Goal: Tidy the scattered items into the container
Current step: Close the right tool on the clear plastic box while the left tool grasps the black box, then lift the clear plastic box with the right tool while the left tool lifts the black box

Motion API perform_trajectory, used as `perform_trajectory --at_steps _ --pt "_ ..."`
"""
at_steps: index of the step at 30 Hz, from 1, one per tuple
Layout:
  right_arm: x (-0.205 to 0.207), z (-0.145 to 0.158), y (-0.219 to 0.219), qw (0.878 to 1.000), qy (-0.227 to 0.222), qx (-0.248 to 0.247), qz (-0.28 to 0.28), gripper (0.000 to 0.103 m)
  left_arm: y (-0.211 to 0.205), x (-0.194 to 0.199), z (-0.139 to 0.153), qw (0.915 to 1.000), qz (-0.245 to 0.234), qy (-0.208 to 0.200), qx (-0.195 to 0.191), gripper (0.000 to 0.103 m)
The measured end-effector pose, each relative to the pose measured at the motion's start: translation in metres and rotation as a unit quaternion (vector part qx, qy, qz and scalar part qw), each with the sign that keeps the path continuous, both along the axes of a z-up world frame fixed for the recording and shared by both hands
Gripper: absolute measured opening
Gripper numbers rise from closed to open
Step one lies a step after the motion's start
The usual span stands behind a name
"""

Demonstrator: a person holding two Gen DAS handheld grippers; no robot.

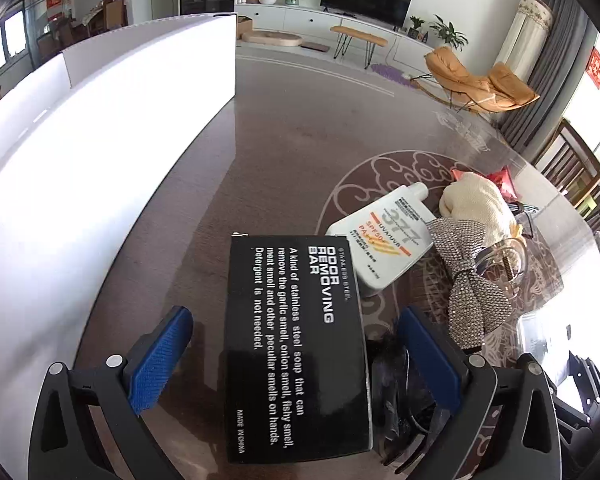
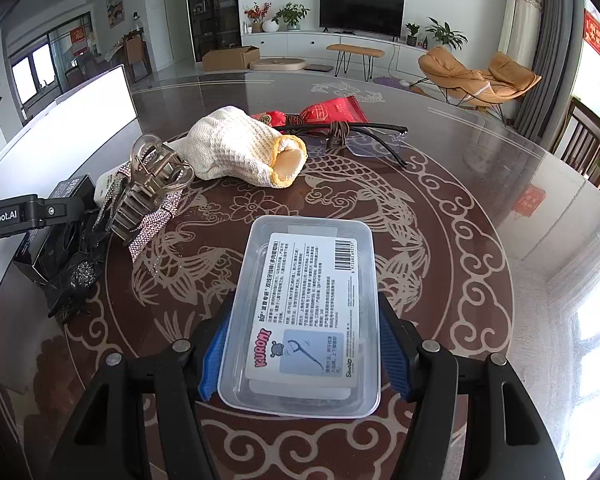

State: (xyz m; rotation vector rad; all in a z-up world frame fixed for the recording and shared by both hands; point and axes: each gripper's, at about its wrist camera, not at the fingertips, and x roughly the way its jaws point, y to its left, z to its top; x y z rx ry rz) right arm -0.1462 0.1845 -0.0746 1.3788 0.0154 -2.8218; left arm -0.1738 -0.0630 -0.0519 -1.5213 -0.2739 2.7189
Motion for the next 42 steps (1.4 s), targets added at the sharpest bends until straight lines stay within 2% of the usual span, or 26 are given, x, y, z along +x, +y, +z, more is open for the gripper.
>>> perform_trajectory --at_steps 1,3,4,5,9,13,17,24,29,36,37,39,42 --pt "0.000 0.000 0.001 1.000 0.000 0.000 0.000 0.064 -0.001 0.001 -0.001 0.9999 -0.002 0.002 0.010 0.103" --pt "0.000 0.000 0.001 1.000 0.000 0.000 0.000 0.064 -0.005 0.004 -0.002 0.9993 -0.014 0.011 0.032 0.089" --pt "0.000 0.000 0.001 1.000 0.000 0.000 0.000 0.064 -0.007 0.005 -0.001 0.9995 -0.013 0.012 0.026 0.069" --pt "0.000 0.000 0.001 1.000 0.000 0.000 0.000 0.064 -0.010 0.007 -0.001 0.9998 -0.013 0.010 0.013 0.062" --pt "0.000 0.000 0.001 1.000 0.000 0.001 0.000 0.064 -0.016 0.024 0.000 0.9994 -0.033 0.003 0.007 0.062" --pt "0.001 0.000 0.003 1.000 0.000 0.001 0.000 0.064 -0.016 0.073 -0.001 0.9980 -0.062 -0.007 0.015 0.062" --pt "0.001 0.000 0.000 1.000 0.000 -0.002 0.001 0.064 -0.015 0.118 -0.001 0.9978 -0.066 0.007 0.004 0.062" --pt "0.064 0.000 -0.009 0.999 0.001 -0.004 0.038 0.064 -0.015 0.131 -0.002 0.9975 -0.067 0.020 0.004 0.064" --pt "0.083 0.001 0.000 1.000 0.001 -0.010 0.021 0.064 -0.012 0.136 -0.003 0.9978 -0.063 0.017 -0.009 0.084" --pt "0.082 0.001 -0.003 1.000 0.000 -0.005 0.015 0.066 -0.015 0.136 -0.006 0.9972 -0.051 0.016 -0.053 0.086" --pt "0.082 0.001 -0.003 1.000 0.000 -0.005 0.015 0.066 -0.014 0.135 -0.007 0.9967 -0.053 0.017 -0.059 0.088" --pt "0.082 0.001 -0.003 1.000 -0.001 -0.006 0.018 0.068 -0.007 0.135 -0.011 0.9948 -0.065 0.013 -0.077 0.101" --pt "0.081 0.000 -0.004 1.000 -0.003 -0.005 0.021 0.071 -0.003 0.138 -0.014 0.9943 -0.065 0.017 -0.082 0.103"
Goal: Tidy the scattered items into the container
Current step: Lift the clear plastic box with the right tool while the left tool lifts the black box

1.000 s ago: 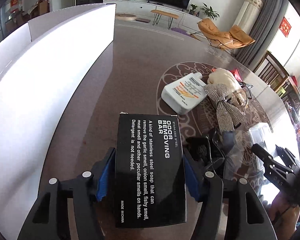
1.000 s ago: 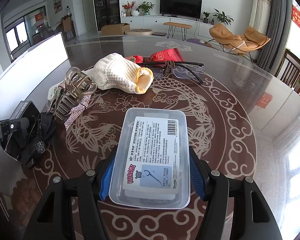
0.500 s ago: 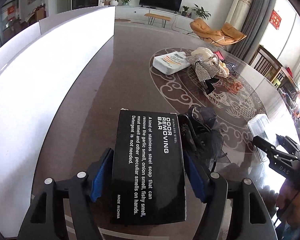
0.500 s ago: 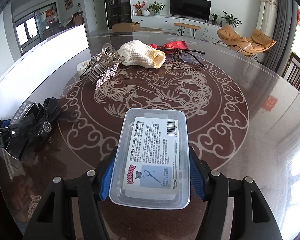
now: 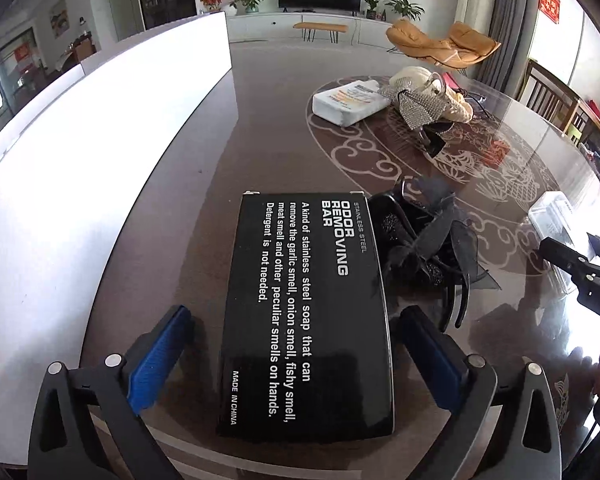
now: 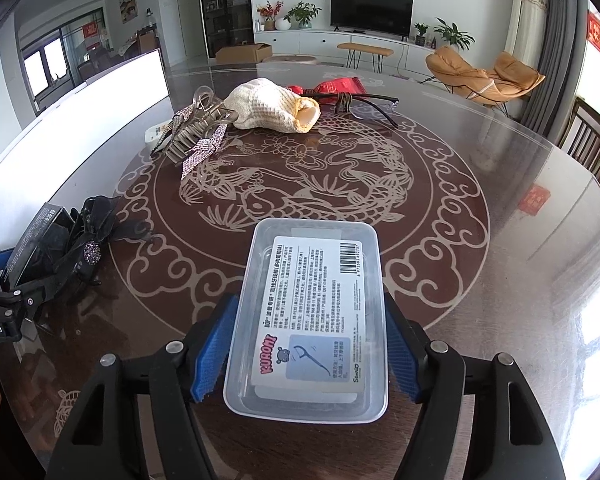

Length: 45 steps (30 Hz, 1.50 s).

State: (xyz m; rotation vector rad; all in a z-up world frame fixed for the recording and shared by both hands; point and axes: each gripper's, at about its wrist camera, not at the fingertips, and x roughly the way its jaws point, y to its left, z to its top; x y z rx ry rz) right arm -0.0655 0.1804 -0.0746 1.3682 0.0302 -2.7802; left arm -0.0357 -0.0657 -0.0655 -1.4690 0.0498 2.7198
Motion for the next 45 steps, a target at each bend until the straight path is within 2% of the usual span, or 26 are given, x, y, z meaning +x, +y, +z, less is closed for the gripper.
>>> perform_trajectory --at_steps 5,9,11,12,13,14,15,16,19,23,29,33,36,42,45 --pt "-0.002 -0.001 0.002 1.000 -0.005 0.000 -0.008 0.082 -0.001 0.006 0.000 0.9997 0.005 0.024 0.001 0.103" --pt "-0.008 -0.003 0.000 1.000 -0.010 0.001 -0.017 0.091 0.000 0.006 0.002 0.9997 0.014 0.019 0.000 0.103" --pt "-0.009 -0.003 0.000 1.000 -0.009 0.000 -0.021 0.091 0.000 0.005 0.002 0.9998 0.014 0.016 -0.001 0.103" --pt "-0.008 -0.002 0.001 1.000 -0.007 0.000 -0.023 0.087 0.001 0.004 0.003 0.9999 0.009 0.007 0.000 0.103" --pt "-0.007 0.000 0.003 1.000 0.001 -0.006 -0.024 0.066 0.002 0.002 0.004 1.0000 -0.004 -0.002 0.000 0.103" --pt "-0.004 0.003 0.005 1.000 0.011 -0.013 -0.026 0.063 0.001 0.002 0.004 1.0000 -0.008 -0.001 -0.001 0.096" --pt "0.000 0.006 0.008 0.999 0.019 -0.019 -0.030 0.063 0.000 0.004 0.008 0.9999 -0.006 0.010 0.002 0.079" --pt "0.004 0.008 0.010 0.999 0.024 -0.026 -0.034 0.063 -0.002 0.006 0.013 0.9998 -0.007 0.018 0.010 0.058" --pt "0.024 0.011 0.013 0.997 0.028 -0.064 -0.036 0.062 -0.008 0.012 0.020 0.9979 -0.012 0.019 0.062 0.058" --pt "0.053 0.017 0.007 0.995 0.030 -0.094 -0.018 0.063 0.000 0.029 0.029 0.9971 -0.027 0.029 0.065 0.058" --pt "0.072 0.020 0.000 0.991 0.012 -0.136 -0.003 0.063 0.017 0.058 0.028 0.9957 -0.061 0.017 0.067 0.058" --pt "0.074 0.030 -0.015 0.990 0.008 -0.137 0.020 0.063 0.015 0.066 0.030 0.9951 -0.064 0.014 0.074 0.058" --pt "0.071 0.043 -0.029 0.989 0.013 -0.138 0.041 0.063 0.003 0.069 0.044 0.9934 -0.053 0.028 0.098 0.058" --pt "0.050 0.081 -0.073 0.988 0.038 -0.115 0.100 0.063 -0.048 0.068 0.088 0.9894 -0.020 0.069 0.126 0.058" --pt "0.034 0.093 -0.096 0.987 0.050 -0.095 0.124 0.063 -0.075 0.058 0.096 0.9902 0.001 0.077 0.116 0.058"
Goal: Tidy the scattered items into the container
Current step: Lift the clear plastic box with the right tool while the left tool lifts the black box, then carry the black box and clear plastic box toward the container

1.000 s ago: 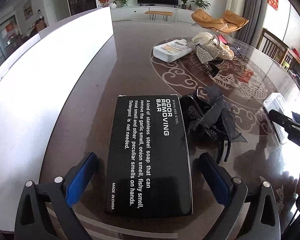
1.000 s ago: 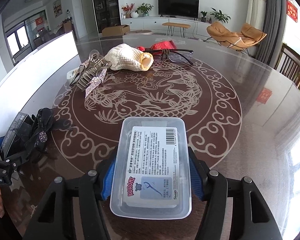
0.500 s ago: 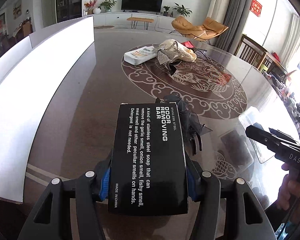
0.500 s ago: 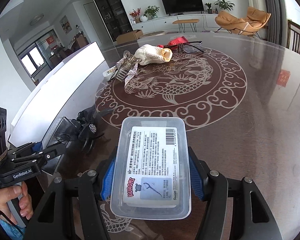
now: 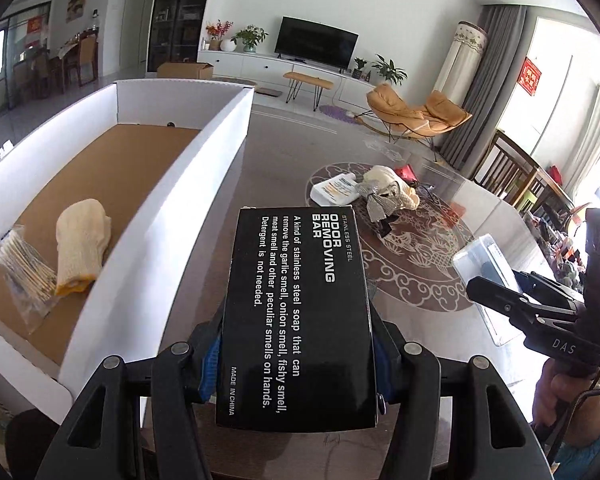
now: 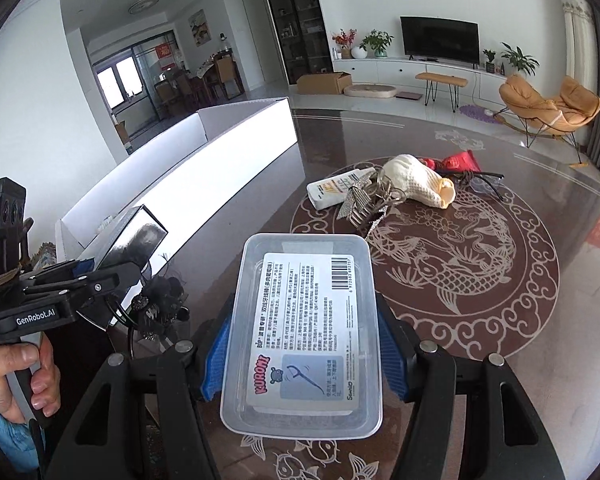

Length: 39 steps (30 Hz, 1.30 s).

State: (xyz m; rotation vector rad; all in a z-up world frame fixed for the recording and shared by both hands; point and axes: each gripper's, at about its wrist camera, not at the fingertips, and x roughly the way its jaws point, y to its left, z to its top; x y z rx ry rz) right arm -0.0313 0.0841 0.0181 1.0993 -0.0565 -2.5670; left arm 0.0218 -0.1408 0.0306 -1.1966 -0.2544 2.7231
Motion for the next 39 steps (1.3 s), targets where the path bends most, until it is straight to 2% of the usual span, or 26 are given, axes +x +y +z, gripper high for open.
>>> perform_trajectory --at_steps 4,8,12,14,19,25,28,30,31,34,37,39 --pt "-0.017 0.002 -0.018 1.000 0.002 -0.007 0.004 0.063 -0.013 -0.019 -0.008 0.9996 -0.001 -0.016 0.023 0.057" --pt "-0.016 0.002 -0.017 1.000 0.005 -0.024 -0.006 0.063 0.016 -0.027 -0.012 0.9986 -0.041 -0.020 0.026 0.058" --pt "-0.008 0.004 0.014 0.999 0.013 -0.028 -0.041 0.063 0.057 -0.035 -0.024 0.9948 -0.081 -0.037 0.050 0.057" --pt "-0.004 0.001 0.041 0.997 0.006 -0.039 -0.069 0.063 0.080 -0.039 -0.030 0.9928 -0.102 -0.040 0.049 0.058" --pt "0.013 -0.011 0.097 0.991 -0.009 -0.057 -0.123 0.063 0.102 -0.054 -0.058 0.9945 -0.085 -0.054 -0.029 0.061" --pt "0.029 -0.026 0.121 0.987 -0.023 -0.075 -0.143 0.063 0.092 -0.059 -0.075 0.9937 -0.072 -0.073 -0.045 0.066" --pt "0.033 -0.032 0.120 0.986 -0.028 -0.082 -0.144 0.063 0.096 -0.056 -0.084 0.9909 -0.076 -0.080 -0.077 0.066" --pt "0.036 -0.033 0.118 0.986 -0.028 -0.083 -0.144 0.063 0.101 -0.053 -0.085 0.9890 -0.083 -0.067 -0.102 0.066" --pt "0.037 -0.032 0.117 0.986 -0.027 -0.082 -0.143 0.063 0.101 -0.052 -0.085 0.9891 -0.082 -0.066 -0.103 0.059" --pt "0.039 -0.027 0.112 0.987 -0.022 -0.079 -0.139 0.063 0.090 -0.049 -0.074 0.9936 -0.082 -0.062 -0.048 0.058" --pt "0.039 -0.019 0.101 0.990 -0.013 -0.062 -0.124 0.063 0.089 -0.041 -0.056 0.9940 -0.087 -0.042 -0.053 0.058" --pt "0.034 -0.020 0.091 0.993 -0.021 -0.051 -0.109 0.063 0.083 -0.038 -0.050 0.9947 -0.086 -0.044 -0.033 0.058"
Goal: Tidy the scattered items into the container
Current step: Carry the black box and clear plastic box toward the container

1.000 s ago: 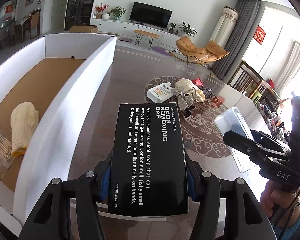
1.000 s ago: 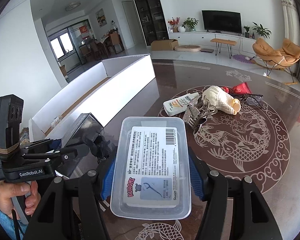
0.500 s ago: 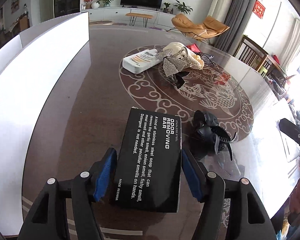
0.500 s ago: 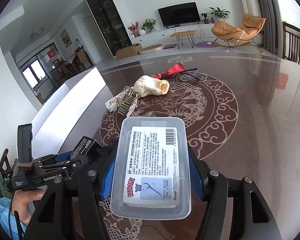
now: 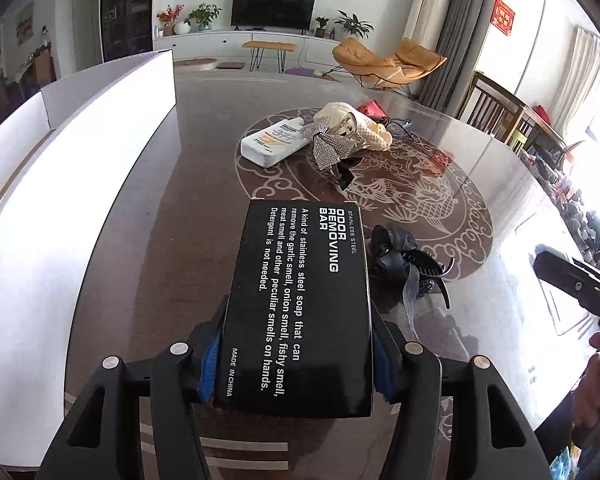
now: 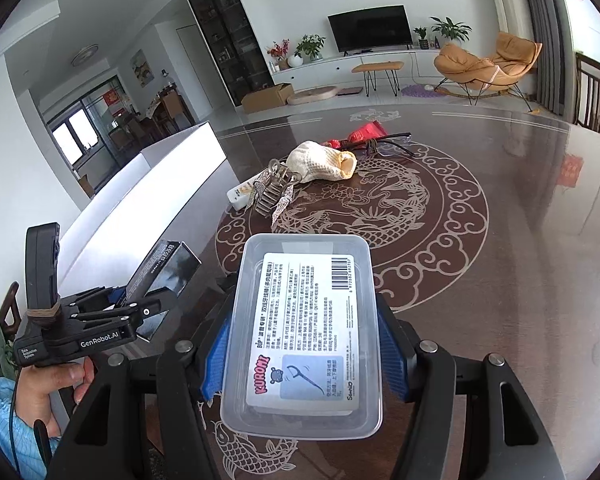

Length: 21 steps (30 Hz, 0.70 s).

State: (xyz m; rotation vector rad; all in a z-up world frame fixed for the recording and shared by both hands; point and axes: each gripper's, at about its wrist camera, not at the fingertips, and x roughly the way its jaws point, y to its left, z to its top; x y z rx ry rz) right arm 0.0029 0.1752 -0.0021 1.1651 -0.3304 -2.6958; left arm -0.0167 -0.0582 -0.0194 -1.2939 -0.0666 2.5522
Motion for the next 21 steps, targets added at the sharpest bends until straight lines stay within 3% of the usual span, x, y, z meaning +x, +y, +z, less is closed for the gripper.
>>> perform_trajectory --at_steps 3,6,12,17,21 --pt "-0.013 -0.002 -0.022 0.999 -0.012 0.008 0.028 0.063 -0.018 0.004 0.014 0.9994 0.003 -0.009 0.032 0.058" --pt "-0.033 0.014 -0.058 0.997 0.000 0.018 0.072 0.063 -0.056 0.006 0.049 0.9986 0.020 0.014 0.046 0.058" --pt "-0.100 0.077 -0.172 0.982 0.057 0.007 0.178 0.063 -0.173 -0.031 0.108 0.9930 0.106 0.051 -0.006 0.058" --pt "-0.183 0.108 -0.280 0.968 0.066 -0.001 0.240 0.063 -0.263 -0.086 0.111 0.9832 0.179 0.025 -0.026 0.058" --pt "-0.253 0.091 -0.354 0.964 0.021 0.016 0.264 0.063 -0.305 -0.124 0.091 0.9771 0.211 -0.006 -0.027 0.058"
